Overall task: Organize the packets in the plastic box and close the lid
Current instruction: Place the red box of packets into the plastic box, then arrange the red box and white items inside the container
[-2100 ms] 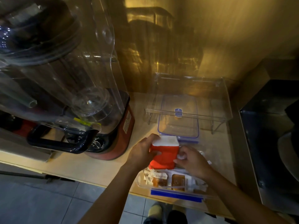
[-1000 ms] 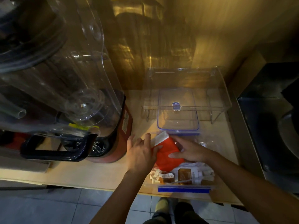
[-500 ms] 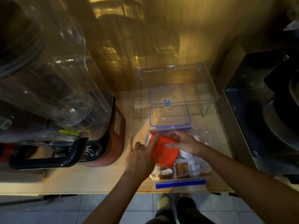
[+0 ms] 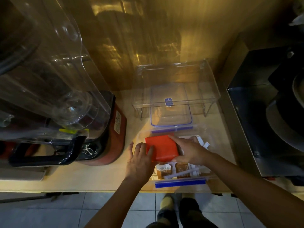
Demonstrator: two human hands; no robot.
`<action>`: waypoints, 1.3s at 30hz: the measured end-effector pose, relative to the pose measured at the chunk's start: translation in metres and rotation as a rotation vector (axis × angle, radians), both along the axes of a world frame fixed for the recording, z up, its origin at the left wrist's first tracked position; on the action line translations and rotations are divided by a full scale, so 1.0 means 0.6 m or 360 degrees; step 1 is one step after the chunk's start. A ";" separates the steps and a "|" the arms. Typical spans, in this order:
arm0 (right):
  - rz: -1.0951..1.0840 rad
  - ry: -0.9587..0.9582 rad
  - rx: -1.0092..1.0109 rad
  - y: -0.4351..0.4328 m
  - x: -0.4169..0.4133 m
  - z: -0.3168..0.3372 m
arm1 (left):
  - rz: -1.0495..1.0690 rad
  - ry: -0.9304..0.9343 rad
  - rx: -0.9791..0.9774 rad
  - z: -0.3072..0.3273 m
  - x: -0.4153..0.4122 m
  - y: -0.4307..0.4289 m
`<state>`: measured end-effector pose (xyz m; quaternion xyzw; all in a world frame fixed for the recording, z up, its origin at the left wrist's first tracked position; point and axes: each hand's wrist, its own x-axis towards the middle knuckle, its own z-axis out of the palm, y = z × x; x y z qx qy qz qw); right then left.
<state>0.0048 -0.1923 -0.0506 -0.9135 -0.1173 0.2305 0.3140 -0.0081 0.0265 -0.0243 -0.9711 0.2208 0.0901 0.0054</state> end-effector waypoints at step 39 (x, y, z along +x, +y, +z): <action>0.0294 0.0199 -0.0100 0.089 -0.022 0.037 | 0.0216 0.0054 -0.0371 -0.015 0.002 0.001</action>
